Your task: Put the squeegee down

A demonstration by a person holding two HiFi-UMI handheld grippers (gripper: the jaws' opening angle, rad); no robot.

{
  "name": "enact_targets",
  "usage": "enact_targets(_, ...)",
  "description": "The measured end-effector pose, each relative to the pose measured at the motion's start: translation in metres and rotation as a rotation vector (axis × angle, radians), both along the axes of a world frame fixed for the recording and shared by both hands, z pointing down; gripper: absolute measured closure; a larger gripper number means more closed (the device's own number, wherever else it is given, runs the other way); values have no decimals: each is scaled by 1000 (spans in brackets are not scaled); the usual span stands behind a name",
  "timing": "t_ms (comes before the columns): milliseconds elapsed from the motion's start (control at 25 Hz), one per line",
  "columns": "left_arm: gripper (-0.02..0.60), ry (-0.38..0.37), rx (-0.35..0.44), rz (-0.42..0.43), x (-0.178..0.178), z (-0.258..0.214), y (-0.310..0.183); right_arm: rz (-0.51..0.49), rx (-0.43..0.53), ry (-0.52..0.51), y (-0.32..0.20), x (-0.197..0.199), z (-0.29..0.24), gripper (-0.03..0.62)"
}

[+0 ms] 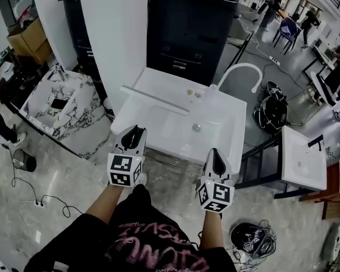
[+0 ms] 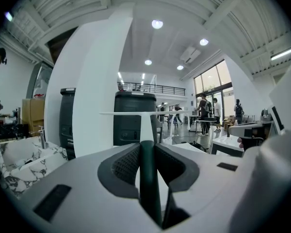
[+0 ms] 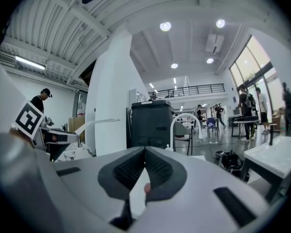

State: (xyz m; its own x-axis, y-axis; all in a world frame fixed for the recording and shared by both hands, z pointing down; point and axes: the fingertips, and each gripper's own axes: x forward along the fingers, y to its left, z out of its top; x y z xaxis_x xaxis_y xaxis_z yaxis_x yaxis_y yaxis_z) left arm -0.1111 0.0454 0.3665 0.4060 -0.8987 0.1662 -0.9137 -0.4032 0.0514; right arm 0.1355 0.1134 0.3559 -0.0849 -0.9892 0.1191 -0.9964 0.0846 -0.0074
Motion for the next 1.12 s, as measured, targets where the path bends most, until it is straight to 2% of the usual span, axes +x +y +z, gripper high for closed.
enact_targets(680,487,-6,-21,29,20,12,-57,23,-10,-15,-55,11,10,574)
enact_targets(1120,488,0,-48,32,12,18,-108,19,-38,-17,-108,-1,16,572)
